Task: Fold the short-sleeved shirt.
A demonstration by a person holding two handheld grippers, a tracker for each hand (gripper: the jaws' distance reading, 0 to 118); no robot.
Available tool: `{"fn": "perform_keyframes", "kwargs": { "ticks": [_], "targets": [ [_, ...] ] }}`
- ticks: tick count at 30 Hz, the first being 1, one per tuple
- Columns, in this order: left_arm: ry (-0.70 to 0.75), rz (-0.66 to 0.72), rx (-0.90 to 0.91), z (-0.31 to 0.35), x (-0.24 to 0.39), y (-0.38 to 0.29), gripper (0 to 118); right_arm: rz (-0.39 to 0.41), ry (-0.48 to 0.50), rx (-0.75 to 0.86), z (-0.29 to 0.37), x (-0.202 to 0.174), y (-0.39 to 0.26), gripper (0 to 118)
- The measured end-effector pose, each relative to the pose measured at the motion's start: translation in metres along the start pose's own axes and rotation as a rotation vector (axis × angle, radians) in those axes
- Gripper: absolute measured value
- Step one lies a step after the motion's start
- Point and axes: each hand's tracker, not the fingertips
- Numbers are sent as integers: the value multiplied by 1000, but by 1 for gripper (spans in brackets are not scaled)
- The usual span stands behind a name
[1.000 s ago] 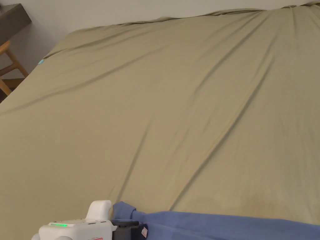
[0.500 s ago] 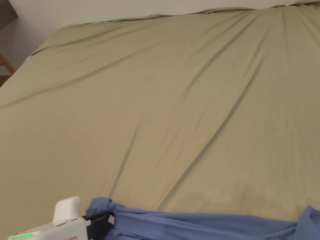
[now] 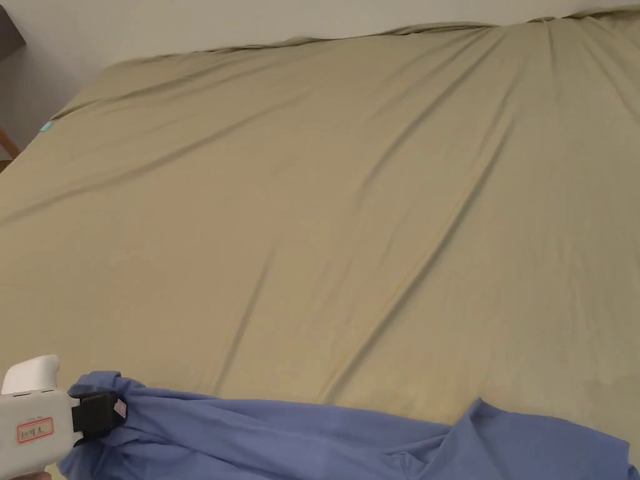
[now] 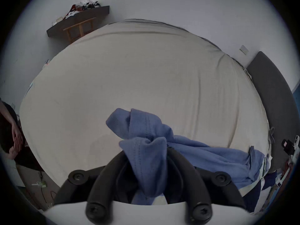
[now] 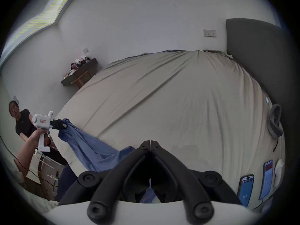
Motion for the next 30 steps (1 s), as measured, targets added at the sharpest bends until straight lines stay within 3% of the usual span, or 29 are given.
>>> {"fn": "perform_keyframes", "kwargs": {
  "ticks": [6, 9, 13, 17, 18, 19, 20, 21, 22, 23, 25, 26, 27, 28, 29, 30],
  "targets": [
    [-165, 45, 17, 64, 57, -6, 20, 10, -9, -7, 3, 0, 3, 2],
    [-278, -58, -21, 79, 112, -24, 20, 3, -7, -1, 3, 2, 4, 2],
    [-425, -87, -90, 48, 182, -55, 20, -33, 9, 1, 0, 5, 2, 2],
    [-394, -114, -142, -13, 227, -87, 21, -27, 7, -5, 4, 4, -2, 2],
    [-358, -136, -164, -29, 231, -94, 27, -26, 7, -7, 5, 5, -3, 2],
    [-308, -187, -158, -43, 233, -101, 51, -22, 7, -11, 7, 5, -5, 2],
    [-283, -200, -127, -50, 229, -106, 66, -17, 4, -16, 7, 6, -6, 2],
    [-329, -166, -125, -46, 223, -105, 79, -14, -2, -21, 8, 7, -7, 2],
    [-410, -101, -123, -35, 219, -100, 102, -12, -9, -24, 8, 9, -8, 2],
    [-447, -52, -137, -20, 215, -93, 107, -13, -14, -27, 8, 10, -9, 2],
    [-527, -19, -95, 9, 199, -82, 107, -24, -13, -29, 9, 14, -10, 2],
    [-553, -13, -37, 24, 188, -76, 105, -35, -8, -28, 8, 16, -10, 2],
    [-548, -10, -1, 39, 181, -69, 89, -45, -4, -27, 7, 16, -10, 2],
    [-488, -33, 35, 49, 173, -64, 34, -54, 0, -26, 6, 17, -10, 2],
    [-419, -65, 72, 57, 166, -59, 0, -60, 4, -26, 4, 17, -9, 2],
    [-343, -104, 109, 59, 162, -57, 0, -62, 6, -26, 3, 16, -9, 2]
  ]
}}
